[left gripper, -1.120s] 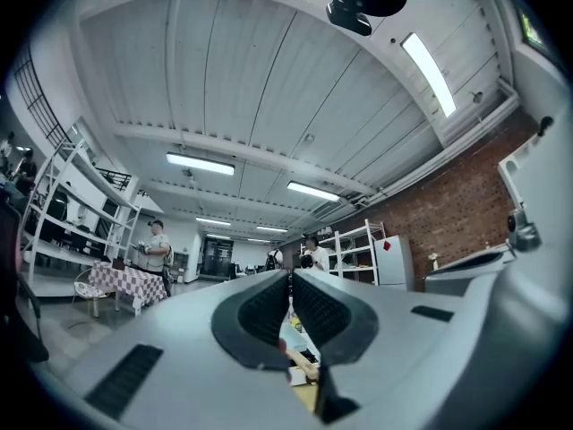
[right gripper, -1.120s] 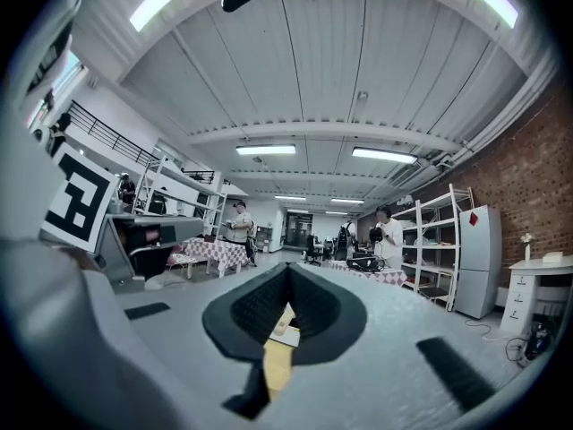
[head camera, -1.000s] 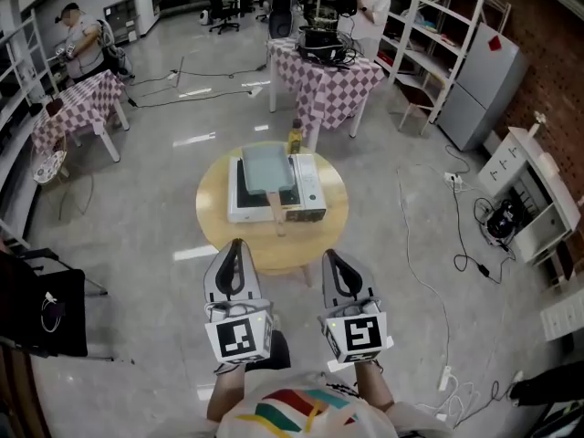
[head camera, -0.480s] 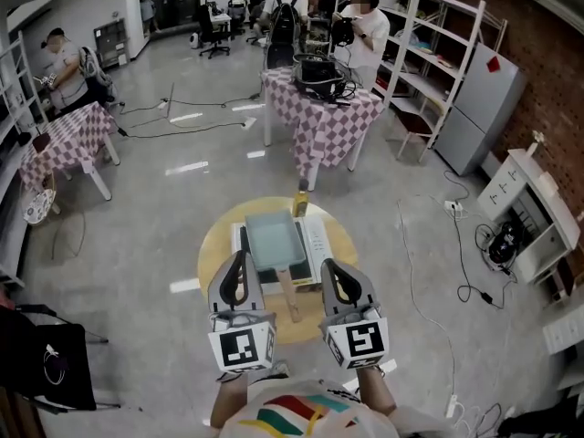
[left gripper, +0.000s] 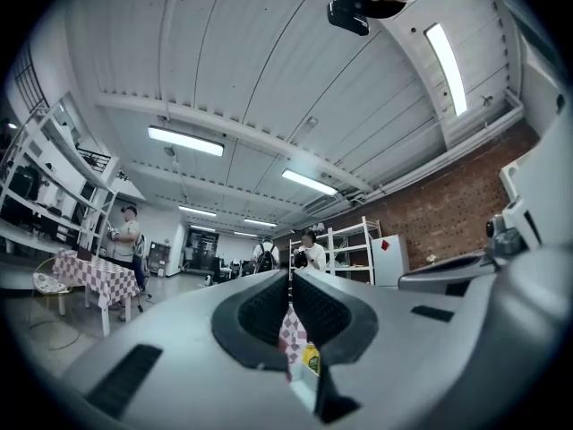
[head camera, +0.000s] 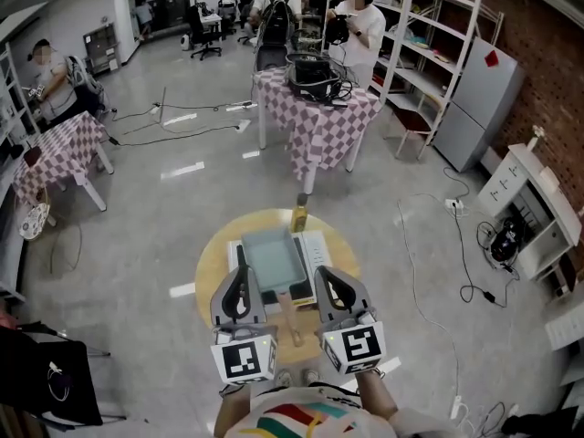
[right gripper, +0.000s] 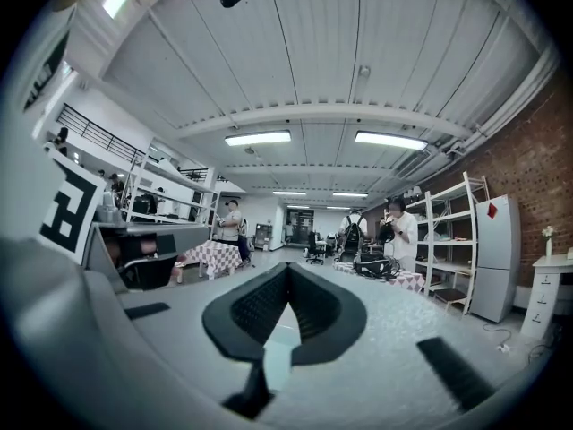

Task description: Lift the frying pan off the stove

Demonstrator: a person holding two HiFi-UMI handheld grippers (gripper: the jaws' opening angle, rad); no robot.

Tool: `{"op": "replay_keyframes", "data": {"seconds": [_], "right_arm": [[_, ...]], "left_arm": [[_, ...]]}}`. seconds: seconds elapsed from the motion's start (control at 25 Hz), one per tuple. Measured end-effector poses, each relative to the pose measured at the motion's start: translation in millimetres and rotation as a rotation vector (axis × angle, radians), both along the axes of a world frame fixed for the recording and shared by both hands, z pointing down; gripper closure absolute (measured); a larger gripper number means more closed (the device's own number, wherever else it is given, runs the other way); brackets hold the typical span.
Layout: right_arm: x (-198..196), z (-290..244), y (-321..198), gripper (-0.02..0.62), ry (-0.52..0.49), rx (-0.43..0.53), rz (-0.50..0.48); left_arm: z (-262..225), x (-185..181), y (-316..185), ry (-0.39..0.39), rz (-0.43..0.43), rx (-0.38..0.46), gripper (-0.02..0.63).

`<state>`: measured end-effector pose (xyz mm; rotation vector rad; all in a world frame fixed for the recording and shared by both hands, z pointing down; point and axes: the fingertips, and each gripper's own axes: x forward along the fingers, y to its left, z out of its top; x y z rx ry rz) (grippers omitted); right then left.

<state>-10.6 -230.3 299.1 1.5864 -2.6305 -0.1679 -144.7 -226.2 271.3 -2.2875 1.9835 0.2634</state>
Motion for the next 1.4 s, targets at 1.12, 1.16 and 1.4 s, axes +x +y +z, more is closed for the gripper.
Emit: {"op": "replay_keyframes", "data": {"seconds": [1.12, 1.16, 1.4], "right_arm": [[26, -14, -10, 0.598, -0.059, 0.073, -0.130], [26, -14, -10, 0.598, -0.055, 0.073, -0.130], [28, -4, -14, 0.598, -0.042, 0.043, -0.106]], "left_arm": [[15, 39, -9, 0.072, 0.099, -0.075, 0.463], [20, 39, -11, 0.098, 0.121, -0.097, 0.454], [55, 23, -20, 0.312, 0.204, -0.204, 0.394]]}}
